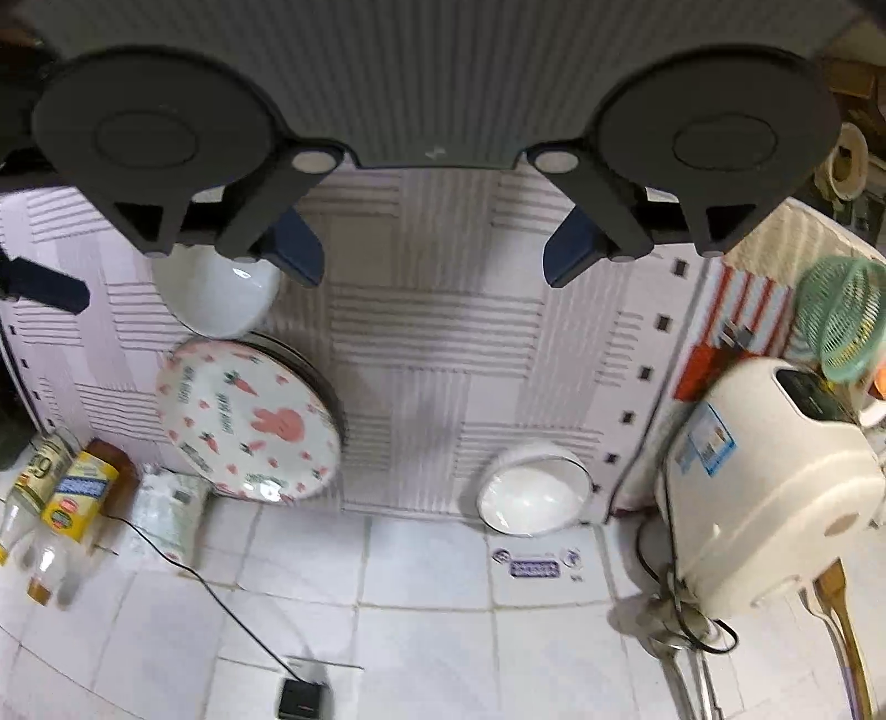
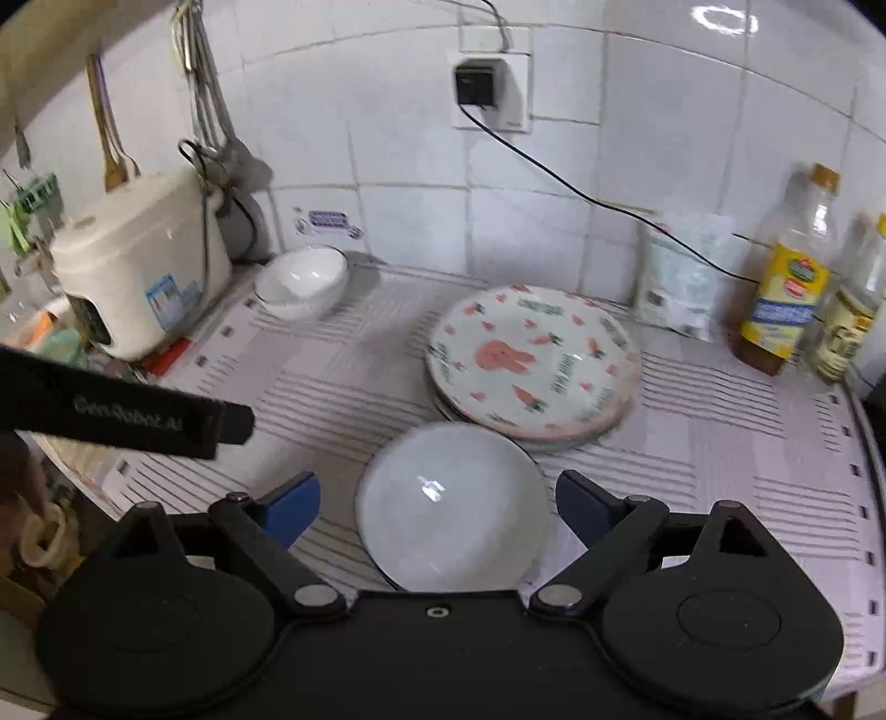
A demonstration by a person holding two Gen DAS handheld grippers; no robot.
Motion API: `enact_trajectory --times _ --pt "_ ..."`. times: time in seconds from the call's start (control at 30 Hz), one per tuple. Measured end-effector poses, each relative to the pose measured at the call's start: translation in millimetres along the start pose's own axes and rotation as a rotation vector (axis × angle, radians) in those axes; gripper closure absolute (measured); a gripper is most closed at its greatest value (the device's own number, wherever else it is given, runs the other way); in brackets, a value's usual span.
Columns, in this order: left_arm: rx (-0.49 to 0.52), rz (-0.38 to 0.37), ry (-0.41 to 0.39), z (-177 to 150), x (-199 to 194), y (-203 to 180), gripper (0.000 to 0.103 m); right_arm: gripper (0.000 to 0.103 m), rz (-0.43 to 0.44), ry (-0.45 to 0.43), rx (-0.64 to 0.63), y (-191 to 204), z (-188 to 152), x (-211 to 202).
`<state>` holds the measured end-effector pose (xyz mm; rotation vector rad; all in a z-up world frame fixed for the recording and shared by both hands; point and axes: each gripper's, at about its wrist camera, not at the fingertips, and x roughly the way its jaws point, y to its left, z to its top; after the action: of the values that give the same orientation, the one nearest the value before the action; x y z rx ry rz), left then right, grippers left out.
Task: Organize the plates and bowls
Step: 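Open both grippers and move them to the small white bowl by the rice cooker, then close the left gripper on the small bowl rim and lift it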
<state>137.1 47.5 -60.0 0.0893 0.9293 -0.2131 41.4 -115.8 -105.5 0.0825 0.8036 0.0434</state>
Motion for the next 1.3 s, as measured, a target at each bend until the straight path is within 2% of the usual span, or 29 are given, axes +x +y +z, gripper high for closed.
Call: enact_trajectory --times 0.2,0.37,0.53,0.57,0.67,0.83,1.0,1.17,1.23,1.27,1.3 --pt "-0.058 0.072 -0.041 16 25 40 0.016 0.009 0.072 -0.069 0.055 13 24 25" --pt "-0.130 0.085 -0.051 28 52 71 0.019 0.009 0.154 -0.127 0.130 31 45 61" --pt "-0.178 0.079 -0.087 39 74 97 0.022 0.018 0.174 -0.119 0.123 58 72 103" --pt "-0.181 0.082 -0.093 41 77 100 0.022 0.022 0.189 -0.115 0.124 60 78 114" --pt "-0.204 0.075 -0.101 48 90 113 0.022 0.022 0.243 -0.044 0.144 58 95 143" --pt "-0.253 0.064 -0.108 59 116 132 0.022 0.025 0.228 0.039 0.152 55 119 185" --pt "-0.295 0.117 -0.198 65 137 140 0.022 0.026 0.238 0.072 0.116 54 134 216" --pt "-0.328 0.099 -0.191 71 166 145 0.022 0.027 0.262 0.085 0.157 45 151 244" --pt "-0.336 0.088 -0.187 73 177 145 0.026 0.028 0.269 0.105 0.176 43 157 257" --pt "-0.337 0.088 -0.187 74 182 144 0.038 0.029 0.269 0.116 0.182 43 159 264" --pt "-0.345 0.087 -0.187 74 186 143 0.043 0.031 0.271 0.130 0.185 43 161 270"
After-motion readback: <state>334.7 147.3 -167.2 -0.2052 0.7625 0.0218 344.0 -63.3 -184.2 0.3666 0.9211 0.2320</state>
